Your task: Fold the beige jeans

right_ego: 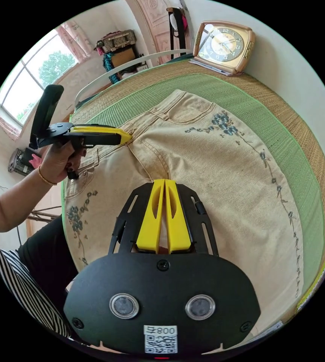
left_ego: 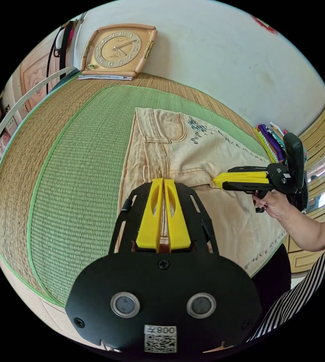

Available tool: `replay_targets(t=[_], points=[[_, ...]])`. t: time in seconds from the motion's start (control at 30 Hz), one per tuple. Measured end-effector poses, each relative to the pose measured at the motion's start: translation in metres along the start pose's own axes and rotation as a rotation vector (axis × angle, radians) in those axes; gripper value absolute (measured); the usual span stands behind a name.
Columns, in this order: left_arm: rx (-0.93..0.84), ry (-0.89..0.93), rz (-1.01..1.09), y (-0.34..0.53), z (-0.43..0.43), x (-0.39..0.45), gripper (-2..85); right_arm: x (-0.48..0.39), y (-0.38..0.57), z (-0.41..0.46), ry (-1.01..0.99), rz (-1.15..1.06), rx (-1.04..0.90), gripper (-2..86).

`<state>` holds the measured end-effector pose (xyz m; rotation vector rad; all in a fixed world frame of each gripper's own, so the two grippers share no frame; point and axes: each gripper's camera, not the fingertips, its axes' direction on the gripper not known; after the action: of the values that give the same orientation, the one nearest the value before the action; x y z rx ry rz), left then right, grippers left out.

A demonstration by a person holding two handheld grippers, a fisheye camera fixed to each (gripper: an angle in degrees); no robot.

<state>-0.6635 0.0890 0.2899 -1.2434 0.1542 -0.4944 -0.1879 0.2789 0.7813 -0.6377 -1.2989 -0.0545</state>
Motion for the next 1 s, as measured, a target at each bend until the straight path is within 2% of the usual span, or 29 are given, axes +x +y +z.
replay_targets(t=[0.33, 0.5, 0.63, 0.8, 1.0], points=[[-0.013, -0.086, 0.069, -0.016, -0.009, 0.014, 0.2, 0.017, 0.015, -0.022, -0.093, 0.079, 0.032, 0.2], [-0.031, 0.018, -0.006, -0.031, -0.013, 0.003, 0.1, 0.028, 0.020, -0.034, -0.123, 0.111, 0.056, 0.2], [-0.037, 0.134, -0.074, -0.039, -0.016, -0.008, 0.1, 0.047, 0.029, -0.043, -0.234, 0.214, 0.096, 0.3], [-0.023, 0.039, 0.005, -0.044, -0.023, 0.009, 0.1, 0.050, 0.036, -0.054, -0.269, 0.218, 0.102, 0.3], [-0.054, 0.077, -0.030, -0.067, -0.029, 0.013, 0.1, 0.067, 0.035, -0.068, -0.350, 0.283, 0.105, 0.3]])
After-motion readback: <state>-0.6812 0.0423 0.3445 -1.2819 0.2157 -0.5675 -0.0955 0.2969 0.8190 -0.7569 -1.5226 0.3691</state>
